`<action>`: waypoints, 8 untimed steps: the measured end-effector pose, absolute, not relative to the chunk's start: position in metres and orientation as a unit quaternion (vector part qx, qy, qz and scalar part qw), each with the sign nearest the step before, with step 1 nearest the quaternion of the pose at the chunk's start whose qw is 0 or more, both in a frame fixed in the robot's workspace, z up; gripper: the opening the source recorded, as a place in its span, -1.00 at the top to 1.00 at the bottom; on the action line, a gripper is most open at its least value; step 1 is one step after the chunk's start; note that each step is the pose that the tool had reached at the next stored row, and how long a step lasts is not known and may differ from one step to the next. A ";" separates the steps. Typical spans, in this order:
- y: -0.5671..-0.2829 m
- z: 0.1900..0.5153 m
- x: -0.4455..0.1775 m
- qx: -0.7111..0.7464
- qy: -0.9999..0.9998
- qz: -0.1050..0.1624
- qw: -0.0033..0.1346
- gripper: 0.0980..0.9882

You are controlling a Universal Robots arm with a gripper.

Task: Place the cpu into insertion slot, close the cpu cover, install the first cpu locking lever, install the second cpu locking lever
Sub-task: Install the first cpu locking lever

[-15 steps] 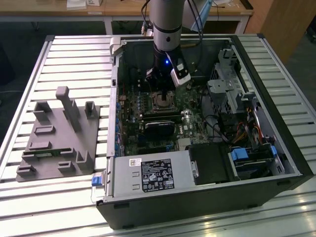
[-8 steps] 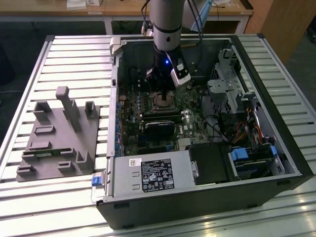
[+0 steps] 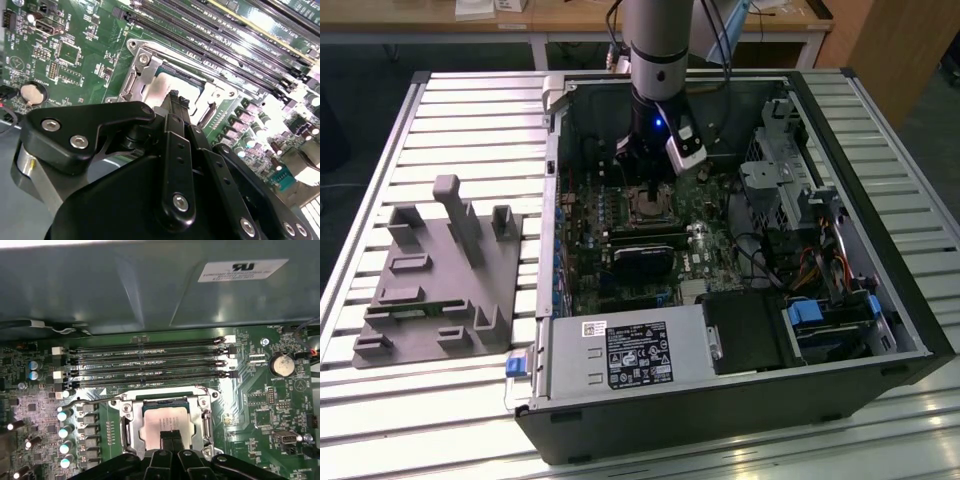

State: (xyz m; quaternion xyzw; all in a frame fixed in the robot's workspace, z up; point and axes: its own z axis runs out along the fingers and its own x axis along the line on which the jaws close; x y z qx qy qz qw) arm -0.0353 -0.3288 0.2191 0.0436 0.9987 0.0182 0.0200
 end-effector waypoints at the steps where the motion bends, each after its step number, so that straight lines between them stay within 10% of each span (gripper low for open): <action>1: -0.329 0.221 -0.035 0.044 0.999 0.018 0.020 0.98; 8: -0.329 0.235 -0.035 0.044 0.999 0.018 0.020 0.98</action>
